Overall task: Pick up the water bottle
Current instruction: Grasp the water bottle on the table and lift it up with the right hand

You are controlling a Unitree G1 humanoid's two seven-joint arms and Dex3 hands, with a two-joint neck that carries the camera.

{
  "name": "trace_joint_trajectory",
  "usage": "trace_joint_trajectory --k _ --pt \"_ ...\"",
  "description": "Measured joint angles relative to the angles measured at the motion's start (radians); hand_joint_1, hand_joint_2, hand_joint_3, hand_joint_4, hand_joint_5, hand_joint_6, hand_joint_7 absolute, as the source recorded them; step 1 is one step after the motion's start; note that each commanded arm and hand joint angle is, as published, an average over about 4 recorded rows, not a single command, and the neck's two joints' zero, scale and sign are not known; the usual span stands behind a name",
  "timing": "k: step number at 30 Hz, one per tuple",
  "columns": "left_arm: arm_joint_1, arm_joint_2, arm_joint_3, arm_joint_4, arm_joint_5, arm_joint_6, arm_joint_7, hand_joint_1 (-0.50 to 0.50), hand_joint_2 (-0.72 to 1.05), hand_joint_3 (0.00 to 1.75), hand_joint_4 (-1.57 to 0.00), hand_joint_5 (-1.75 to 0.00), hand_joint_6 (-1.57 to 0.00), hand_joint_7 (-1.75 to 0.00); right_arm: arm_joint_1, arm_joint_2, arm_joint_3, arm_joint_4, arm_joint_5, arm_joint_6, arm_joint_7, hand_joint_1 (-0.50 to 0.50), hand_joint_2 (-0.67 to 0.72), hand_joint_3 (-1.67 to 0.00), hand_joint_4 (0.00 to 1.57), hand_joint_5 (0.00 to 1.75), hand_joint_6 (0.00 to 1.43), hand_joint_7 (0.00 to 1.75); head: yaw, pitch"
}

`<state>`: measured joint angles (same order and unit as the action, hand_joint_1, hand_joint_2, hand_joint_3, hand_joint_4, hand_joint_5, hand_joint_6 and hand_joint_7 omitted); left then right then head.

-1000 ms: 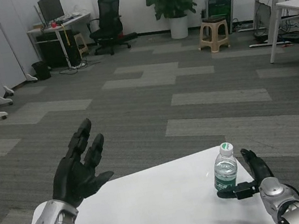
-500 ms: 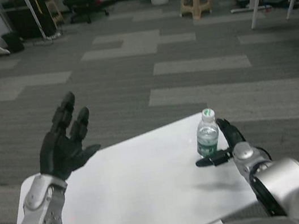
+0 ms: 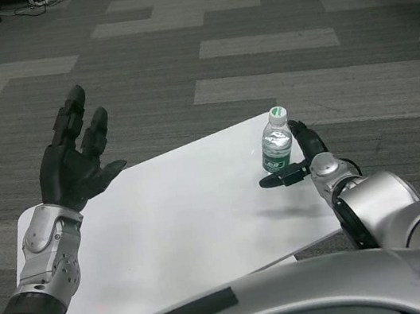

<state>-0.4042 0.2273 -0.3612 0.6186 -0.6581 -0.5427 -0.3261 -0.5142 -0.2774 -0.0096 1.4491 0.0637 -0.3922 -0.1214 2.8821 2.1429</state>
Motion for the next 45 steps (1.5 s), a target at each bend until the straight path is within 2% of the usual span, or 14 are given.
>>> trace_joint_trajectory --k 6,18,22,26,31,38,45 --pt "0.000 -0.002 -0.004 0.000 0.000 0.000 0.000 -0.31 0.60 0.09 0.00 0.00 0.00 0.00 0.000 0.005 0.016 -0.022 0.000 0.000 -0.003 -0.20 -0.03 -0.16 0.00 0.00 0.00 0.00 -0.011 0.001" --pt "0.000 -0.007 -0.008 0.000 0.000 0.000 0.000 -0.30 0.60 0.09 0.00 0.00 0.00 0.00 -0.023 0.021 0.033 -0.031 0.000 0.000 -0.046 -0.25 -0.03 -0.16 0.00 0.00 0.00 0.00 -0.031 0.016" --pt "0.000 -0.007 -0.010 0.000 0.000 0.000 0.000 -0.30 0.60 0.09 0.00 0.00 0.00 0.00 -0.028 0.024 0.031 -0.032 0.001 0.000 -0.053 -0.27 0.03 -0.16 0.00 0.00 0.00 0.00 -0.035 0.021" --pt "0.000 -0.007 -0.010 0.000 0.000 0.000 0.000 -0.30 0.60 0.09 0.00 0.00 0.00 0.00 -0.028 0.028 0.006 -0.032 0.002 0.000 -0.058 -0.29 -0.03 -0.16 0.00 0.00 0.00 0.00 -0.040 0.026" --pt "0.000 -0.008 -0.011 0.000 0.000 0.000 0.000 -0.30 0.60 0.09 0.00 0.00 0.00 0.00 -0.028 0.030 -0.024 -0.032 0.006 0.000 -0.061 -0.33 -0.03 -0.16 0.00 0.00 0.00 0.00 -0.044 0.030" --pt "0.000 -0.009 -0.011 -0.001 0.000 0.000 0.000 -0.30 0.60 0.09 0.00 0.00 0.00 0.00 -0.028 0.032 -0.088 -0.032 0.011 0.012 -0.057 -0.33 -0.03 -0.16 0.00 0.00 0.00 0.00 -0.042 0.037" --pt "0.000 -0.010 -0.011 -0.001 0.000 0.000 0.000 -0.30 0.60 0.09 0.00 0.00 0.00 0.00 -0.028 0.033 -0.106 -0.029 0.012 0.019 -0.051 -0.33 -0.03 -0.16 0.00 0.00 0.00 0.00 -0.043 0.038"
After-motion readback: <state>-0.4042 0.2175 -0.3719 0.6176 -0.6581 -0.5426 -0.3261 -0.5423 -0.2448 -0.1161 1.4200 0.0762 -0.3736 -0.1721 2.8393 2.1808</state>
